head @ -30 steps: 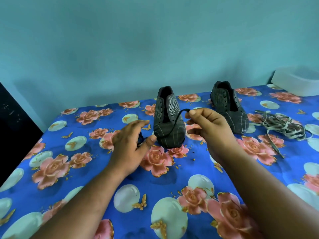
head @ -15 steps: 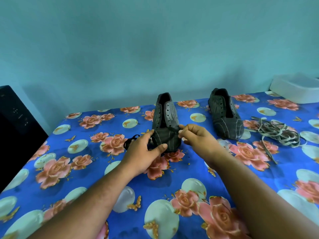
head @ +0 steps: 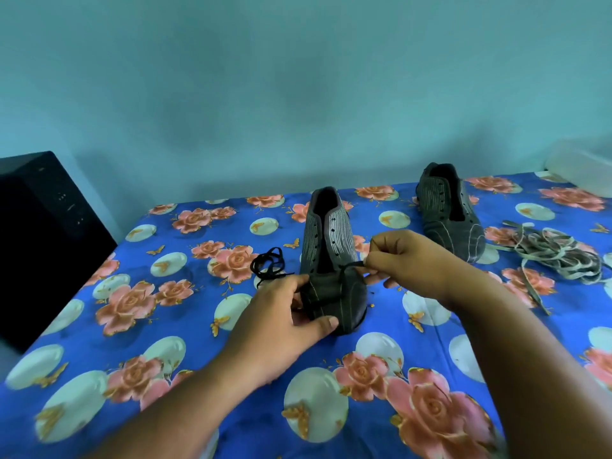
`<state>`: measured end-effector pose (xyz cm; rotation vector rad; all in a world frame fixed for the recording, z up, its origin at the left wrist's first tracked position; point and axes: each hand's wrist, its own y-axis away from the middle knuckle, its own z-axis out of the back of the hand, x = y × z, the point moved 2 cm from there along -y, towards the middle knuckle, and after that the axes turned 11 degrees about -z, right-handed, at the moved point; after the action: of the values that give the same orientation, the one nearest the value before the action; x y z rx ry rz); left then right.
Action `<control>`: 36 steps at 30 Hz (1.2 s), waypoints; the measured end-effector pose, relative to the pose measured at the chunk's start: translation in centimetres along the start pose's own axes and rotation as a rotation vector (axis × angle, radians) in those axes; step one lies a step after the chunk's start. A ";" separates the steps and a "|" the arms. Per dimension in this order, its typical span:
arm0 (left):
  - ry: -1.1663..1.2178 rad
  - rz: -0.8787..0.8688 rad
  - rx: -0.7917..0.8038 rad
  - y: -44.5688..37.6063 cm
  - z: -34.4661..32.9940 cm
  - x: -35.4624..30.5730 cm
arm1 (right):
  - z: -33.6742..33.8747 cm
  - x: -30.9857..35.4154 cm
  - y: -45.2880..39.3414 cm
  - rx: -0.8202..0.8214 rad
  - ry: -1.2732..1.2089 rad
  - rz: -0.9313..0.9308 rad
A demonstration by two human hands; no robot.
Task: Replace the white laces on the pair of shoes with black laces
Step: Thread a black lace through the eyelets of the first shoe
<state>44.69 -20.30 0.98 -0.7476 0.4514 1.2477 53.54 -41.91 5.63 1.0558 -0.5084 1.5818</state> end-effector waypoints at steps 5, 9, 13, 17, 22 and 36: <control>-0.002 -0.052 0.003 -1.4 1.0 0.1 | 0.3 0.6 -0.1 -0.246 -0.192 0.115; 0.001 -0.158 0.006 -4.2 1.3 -0.9 | 0.1 1.7 0.6 -0.185 -0.780 0.205; -0.053 -0.196 -0.027 -6.1 0.6 -0.2 | 0.2 2.3 0.4 -0.078 -1.191 0.230; -0.166 -0.285 -0.067 -5.3 -0.6 0.7 | 0.5 1.8 -0.1 -0.072 -1.359 0.210; -0.198 -0.312 -0.131 -4.8 -0.7 1.2 | -0.2 0.6 -0.9 -0.177 -0.984 0.101; 0.073 -0.406 -0.214 -5.5 0.5 1.6 | -0.3 0.5 0.0 0.251 -0.759 0.276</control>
<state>50.37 -19.58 1.61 -1.0132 0.2097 0.8963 53.43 -41.38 5.91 1.8553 -1.0137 1.4627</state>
